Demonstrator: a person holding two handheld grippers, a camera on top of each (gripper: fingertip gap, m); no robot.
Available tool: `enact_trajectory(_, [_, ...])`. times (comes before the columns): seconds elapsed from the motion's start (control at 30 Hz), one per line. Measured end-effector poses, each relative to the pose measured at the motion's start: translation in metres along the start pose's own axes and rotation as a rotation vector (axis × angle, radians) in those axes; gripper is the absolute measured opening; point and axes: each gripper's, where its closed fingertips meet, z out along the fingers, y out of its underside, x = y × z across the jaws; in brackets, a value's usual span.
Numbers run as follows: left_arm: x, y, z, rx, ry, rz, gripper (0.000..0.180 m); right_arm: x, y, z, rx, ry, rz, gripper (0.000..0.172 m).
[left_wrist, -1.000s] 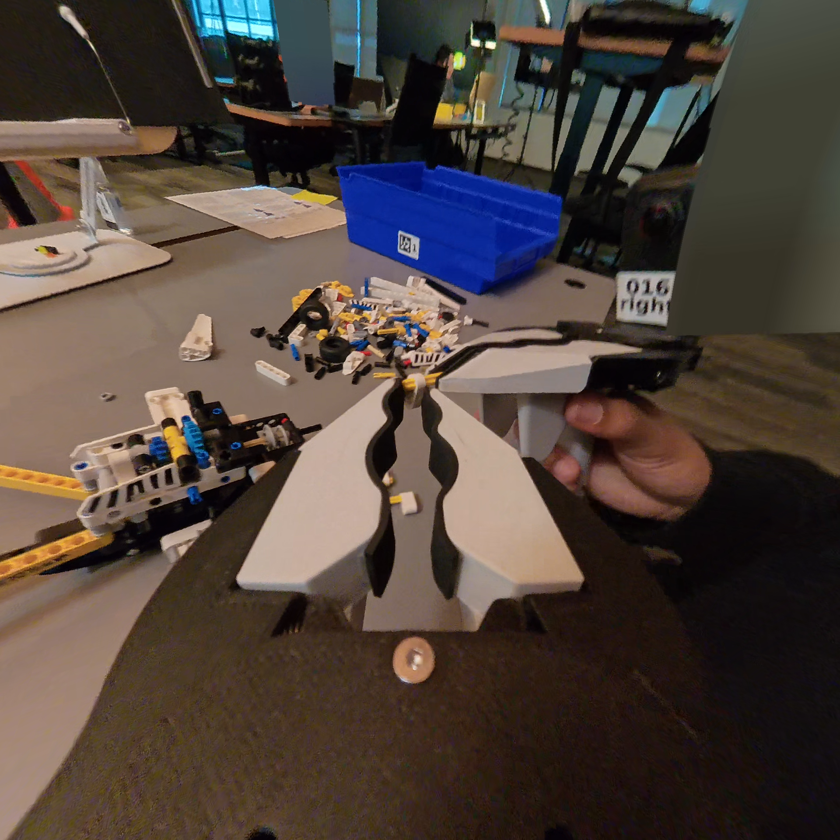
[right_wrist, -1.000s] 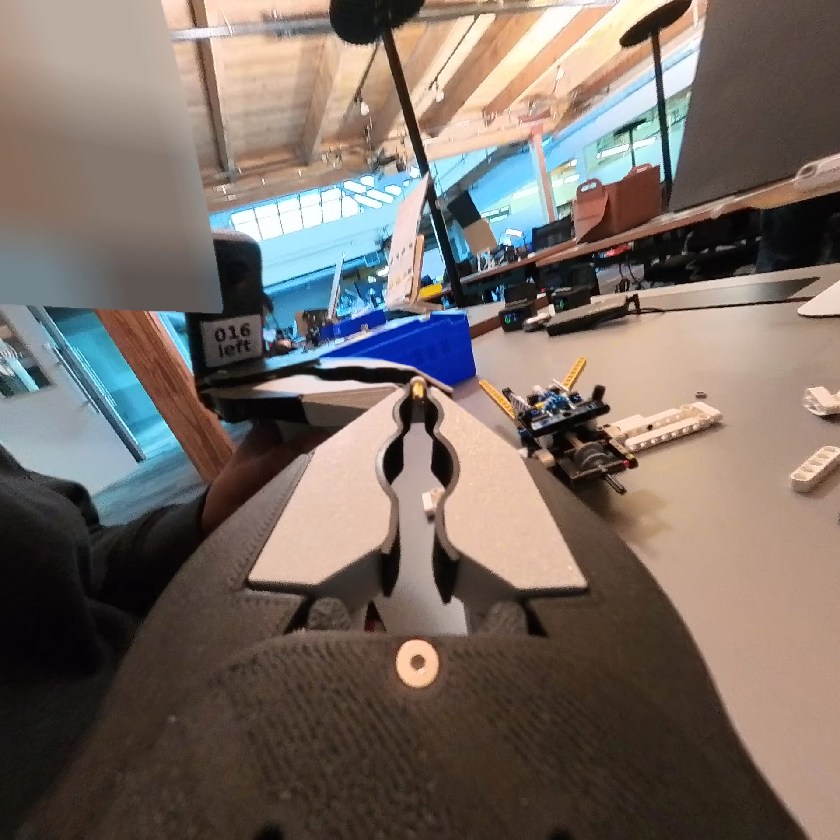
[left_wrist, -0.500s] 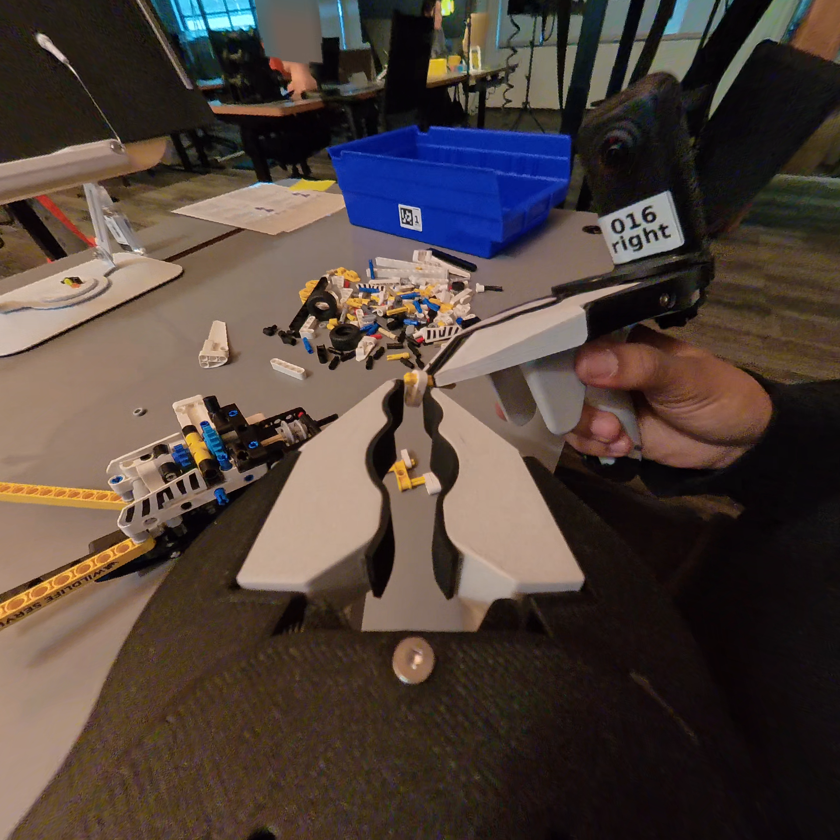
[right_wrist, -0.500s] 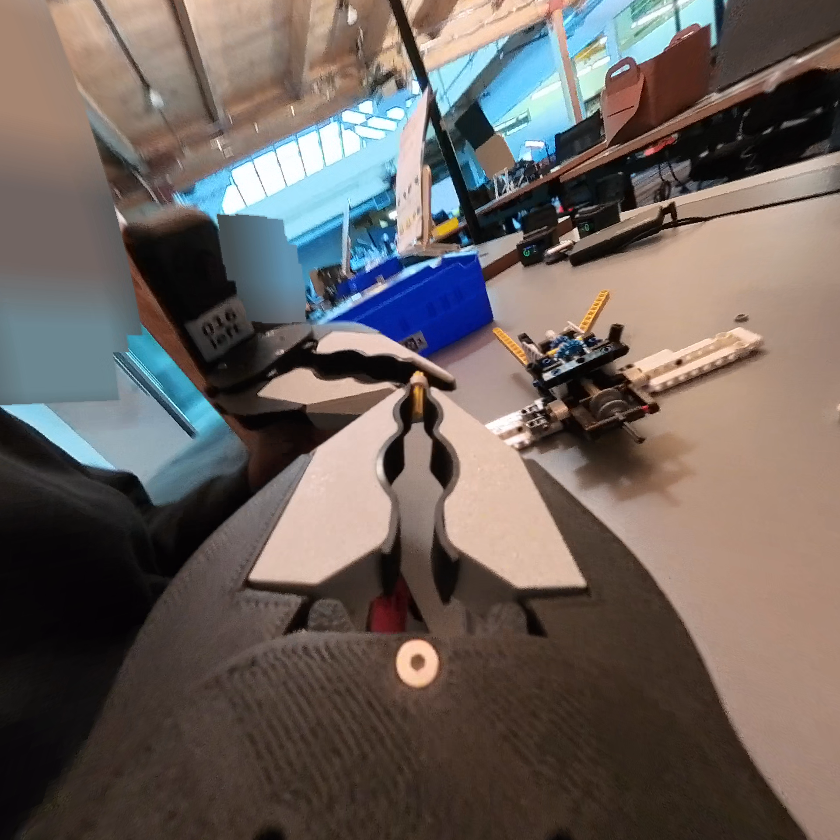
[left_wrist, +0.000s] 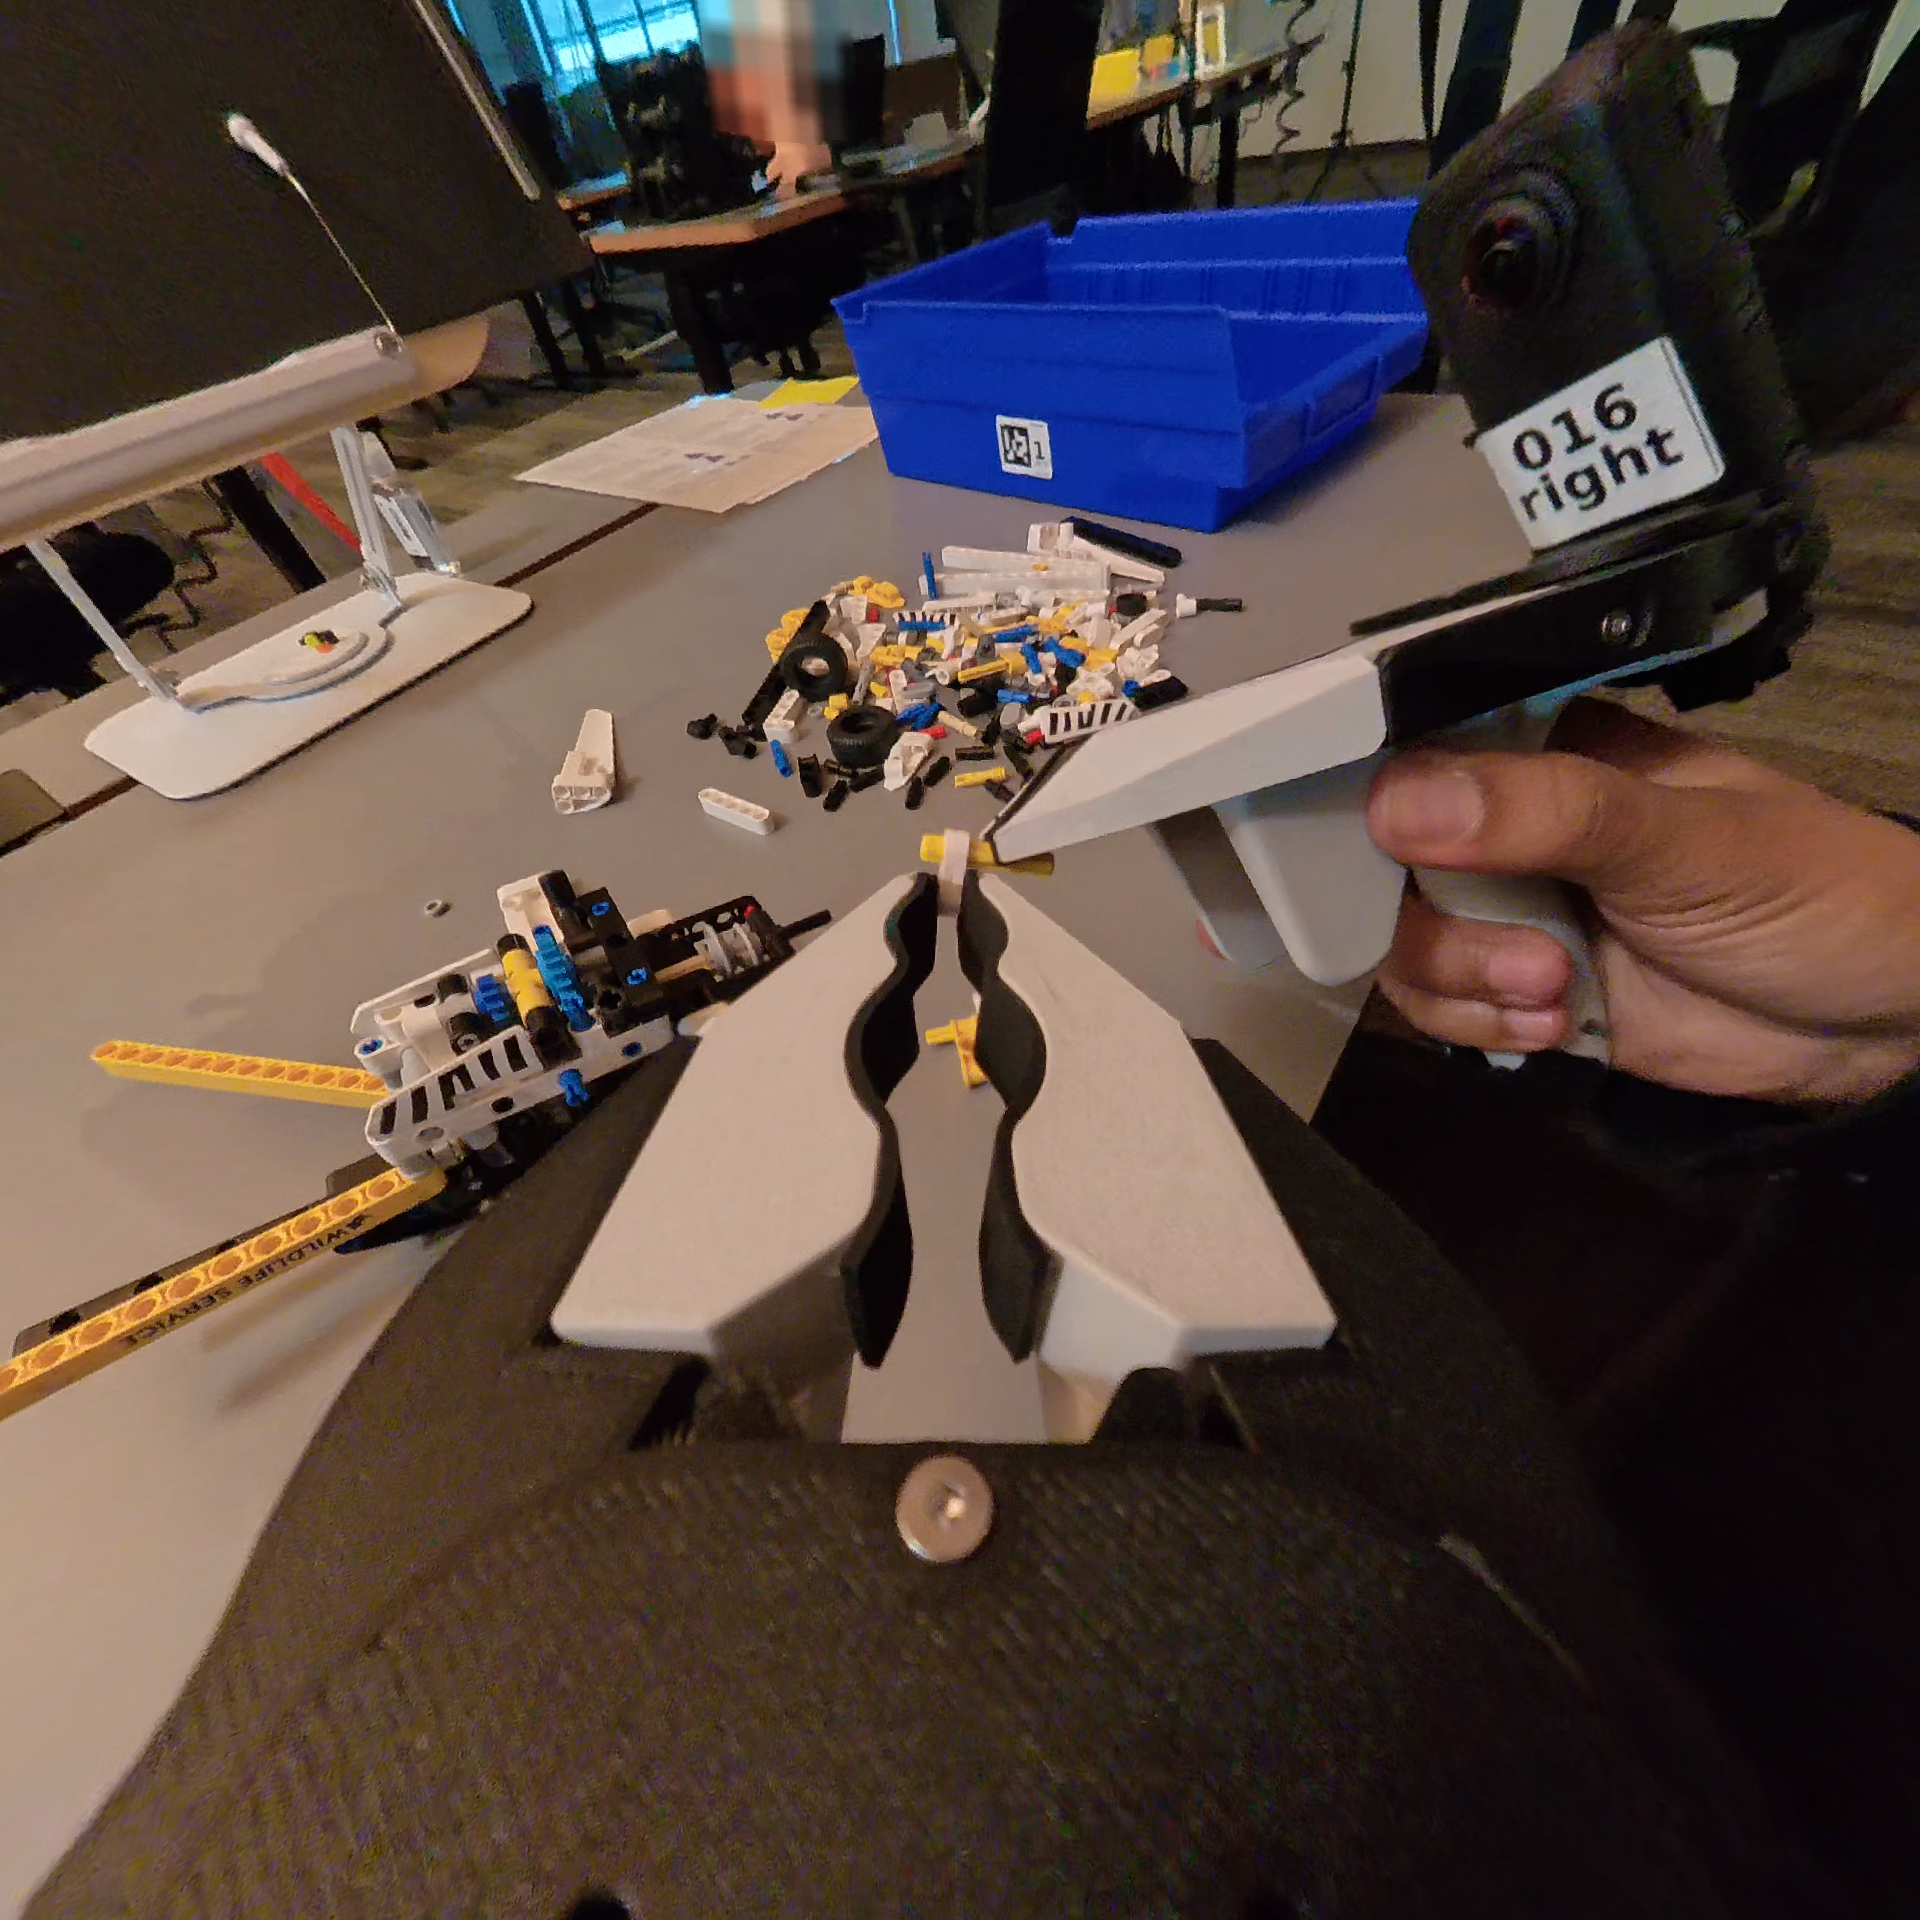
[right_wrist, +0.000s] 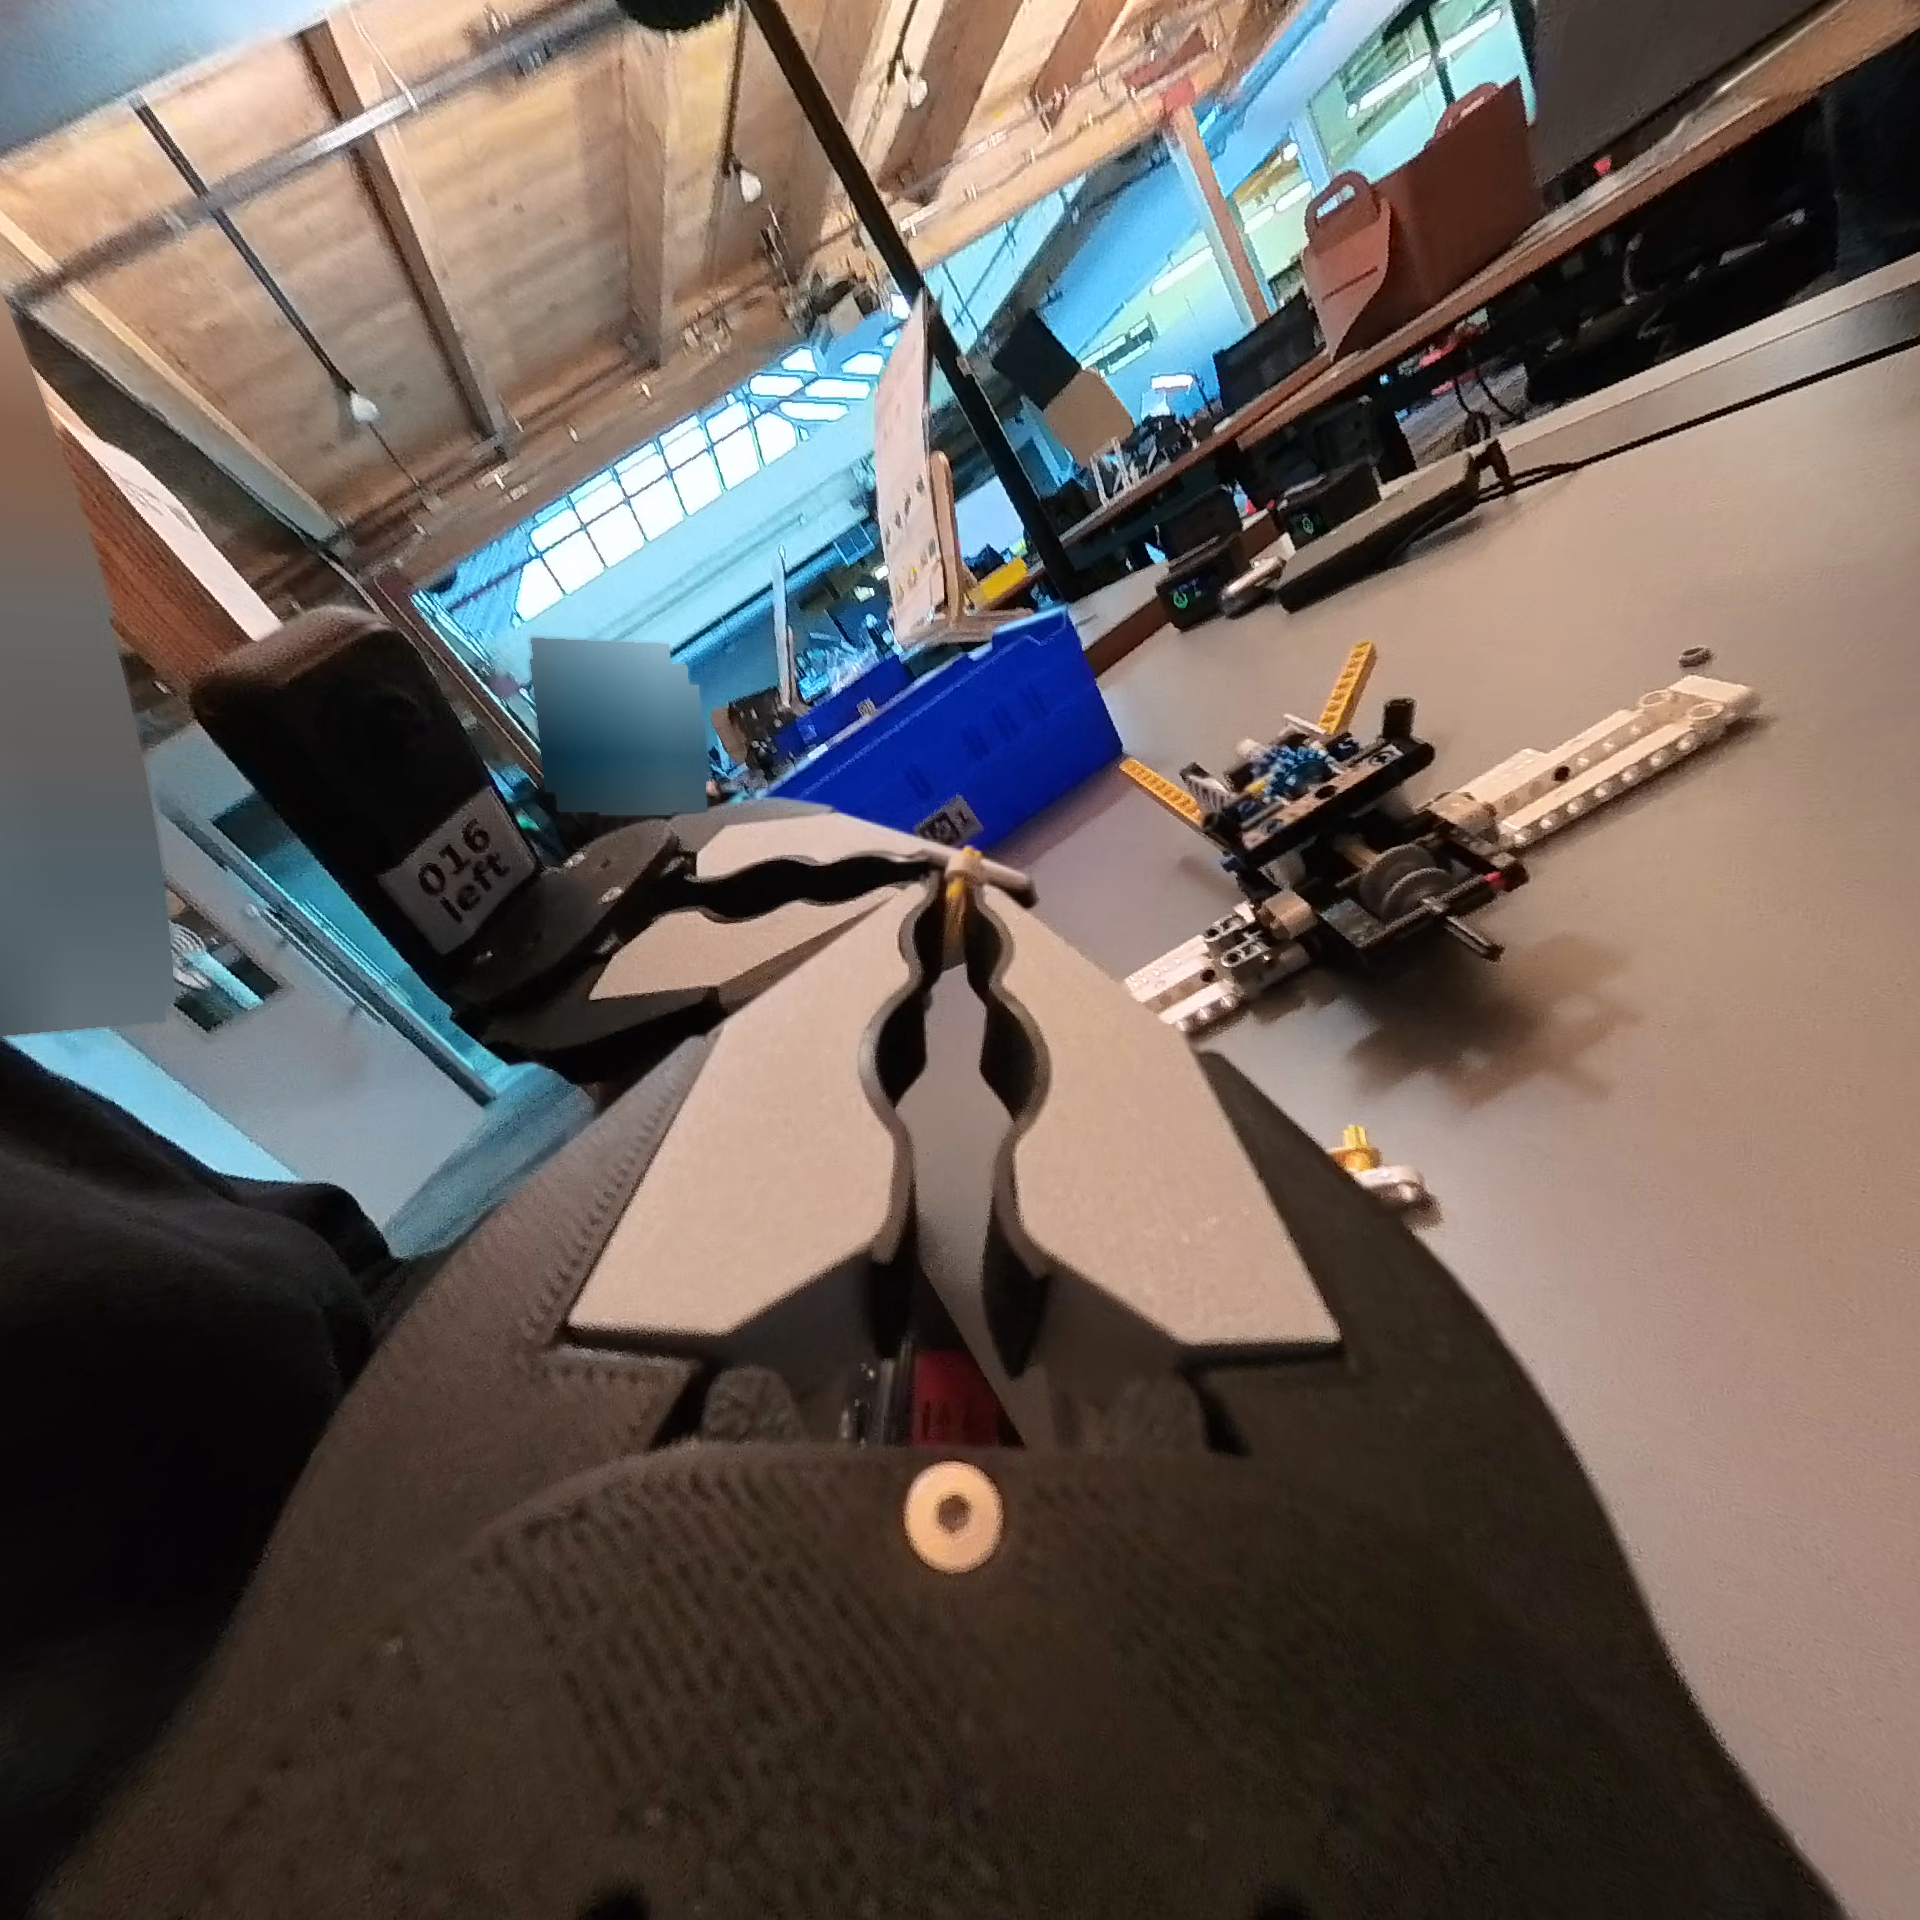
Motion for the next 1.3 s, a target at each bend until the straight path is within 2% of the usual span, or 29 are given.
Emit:
enact_trajectory(0.1, [-0.004, 0.006, -0.001, -0.027, -0.002, -0.070, 0.002, 0.001, 0.006, 0.000, -0.082, 0.017, -0.026, 0.002])
enact_trajectory(0.13, [-0.032, 0.008, -0.007, -0.024, -0.161, -0.068, 0.002, 0.000, 0.008, -0.001, -0.112, 0.022, -0.047, 0.001])
enact_trajectory(0.17, [-0.057, 0.009, -0.019, -0.015, -0.245, -0.064, 0.002, -0.002, 0.011, -0.004, -0.140, 0.020, -0.074, 0.000])
enact_trajectory(0.23, [-0.057, -0.002, -0.030, 0.020, -0.083, -0.221, 0.002, 0.006, 0.005, -0.014, -0.110, 0.081, -0.105, 0.000])
enact_trajectory(0.33, [-0.043, -0.016, -0.027, 0.069, -0.071, -0.177, 0.002, 0.014, -0.005, -0.021, -0.076, 0.098, -0.102, 0.000])
enact_trajectory(0.4, [-0.036, -0.012, -0.018, 0.077, -0.048, -0.188, 0.002, 0.021, -0.006, -0.023, -0.080, 0.114, -0.118, 0.000])
enact_trajectory(0.47, [-0.032, -0.002, -0.012, 0.046, -0.005, -0.231, 0.002, 0.040, -0.008, -0.032, -0.098, 0.188, -0.137, 0.000])
enact_trajectory(0.57, [-0.023, -0.003, -0.010, 0.064, 0.067, -0.290, 0.002, 0.084, -0.012, -0.057, -0.177, 0.341, -0.139, 0.000])
enact_trajectory(0.67, [-0.016, 0.002, -0.005, 0.034, 0.096, -0.298, 0.002, 0.117, -0.034, -0.077, -0.192, 0.438, -0.081, 0.000])
enact_trajectory(0.77, [-0.009, 0.002, 0.001, 0.026, 0.122, -0.297, 0.002, 0.151, -0.051, -0.095, -0.239, 0.566, -0.128, 0.000])
enact_trajectory(0.87, [0.000, 0.004, 0.007, -0.002, 0.155, -0.306, 0.002, 0.175, -0.048, -0.102, -0.319, 0.636, -0.143, 0.000])
enact_trajectory(0.93, [0.006, 0.008, 0.012, -0.034, 0.175, -0.315, 0.002, 0.179, -0.043, -0.103, -0.345, 0.653, -0.142, 0.009])
enact_trajectory(1.0, [0.011, 0.012, 0.017, -0.058, 0.197, -0.326, 0.002, 0.176, -0.049, -0.106, -0.314, 0.661, -0.172, 0.016])
enact_trajectory(1.13, [0.022, 0.014, 0.032, -0.135, 0.247, -0.309, 0.002, 0.163, -0.075, -0.117, -0.160, 0.649, -0.255, 0.017])
enact_trajectory(1.3, [0.021, 0.014, 0.079, -0.306, 0.246, -0.163, 0.002, 0.139, -0.101, -0.131, 0.067, 0.604, -0.375, 0.017])
